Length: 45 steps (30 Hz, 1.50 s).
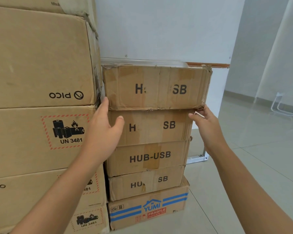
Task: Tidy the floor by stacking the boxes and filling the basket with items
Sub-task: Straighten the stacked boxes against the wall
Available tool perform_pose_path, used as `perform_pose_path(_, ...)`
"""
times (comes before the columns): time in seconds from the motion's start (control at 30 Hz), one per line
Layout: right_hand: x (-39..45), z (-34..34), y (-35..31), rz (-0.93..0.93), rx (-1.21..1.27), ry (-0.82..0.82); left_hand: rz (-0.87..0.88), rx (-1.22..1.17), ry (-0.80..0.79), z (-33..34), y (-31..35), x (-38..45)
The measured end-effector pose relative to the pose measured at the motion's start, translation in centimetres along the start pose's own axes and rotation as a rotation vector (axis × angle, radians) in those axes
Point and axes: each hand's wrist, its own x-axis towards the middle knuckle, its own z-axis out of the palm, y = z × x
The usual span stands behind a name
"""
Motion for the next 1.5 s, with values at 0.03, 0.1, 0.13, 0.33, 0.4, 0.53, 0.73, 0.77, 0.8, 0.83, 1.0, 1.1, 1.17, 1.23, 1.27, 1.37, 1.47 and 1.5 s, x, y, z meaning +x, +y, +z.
perform_pose_path(0.03,0.0,-0.1,0.0,0.006,-0.013,-0.033,-0.002,-0.034,-0.006,-0.2,0.1,0.1)
perform_pose_path(0.1,0.2,-0.3,0.3,0.024,-0.049,-0.114,-0.018,-0.095,-0.005,-0.8,0.4,0.3)
perform_pose_path(0.13,0.2,-0.3,0.4,0.032,-0.073,-0.151,-0.027,-0.117,0.004,-1.0,0.5,0.4)
perform_pose_path(0.33,0.3,0.2,0.6,0.035,-0.151,-0.248,-0.045,0.027,0.116,-1.9,1.4,-0.2)
perform_pose_path(0.4,0.4,0.2,0.7,0.036,-0.169,-0.242,0.001,0.139,0.180,-1.7,1.9,-0.9)
perform_pose_path(0.53,0.5,0.2,0.6,0.025,-0.187,-0.209,0.270,0.335,0.199,-0.7,1.5,-1.5)
perform_pose_path(0.73,0.0,0.1,0.8,0.031,-0.179,-0.190,0.467,0.850,-0.070,0.4,-3.3,-0.1)
perform_pose_path(0.77,-0.2,0.1,0.7,0.021,-0.174,-0.193,0.469,0.859,-0.079,0.4,-3.5,0.0)
perform_pose_path(0.8,-0.3,0.1,0.8,0.007,-0.174,-0.200,0.480,0.858,-0.076,0.5,-3.6,0.0)
perform_pose_path(0.83,-0.4,0.2,0.8,-0.016,-0.182,-0.212,0.490,0.856,-0.073,0.6,-3.5,0.1)
perform_pose_path(1.0,-0.3,0.6,1.0,-0.080,-0.316,-0.267,0.503,0.899,-0.062,0.9,-4.1,0.5)
perform_pose_path(1.1,-0.2,0.5,0.5,-0.052,-0.357,-0.259,0.558,0.973,-0.030,1.2,-4.9,0.8)
perform_pose_path(1.17,-0.3,0.5,0.7,-0.038,-0.336,-0.280,0.561,0.997,-0.011,1.8,-5.7,0.4)
perform_pose_path(1.23,-0.7,0.7,1.7,-0.056,-0.320,-0.314,0.565,0.990,-0.001,2.6,-6.8,-0.5)
perform_pose_path(1.27,-1.0,0.8,2.7,-0.071,-0.335,-0.321,0.579,1.011,0.002,3.1,-7.6,-1.1)
perform_pose_path(1.37,-1.6,1.0,5.8,-0.114,-0.403,-0.276,0.647,1.098,-0.029,4.5,-10.7,-3.3)
perform_pose_path(1.47,-2.2,1.5,8.7,-0.077,-0.457,-0.156,0.675,1.150,-0.147,6.1,-14.4,-6.3)
perform_pose_path(1.5,-2.4,1.7,9.4,-0.009,-0.409,-0.125,0.670,1.174,-0.198,6.5,-15.7,-7.3)
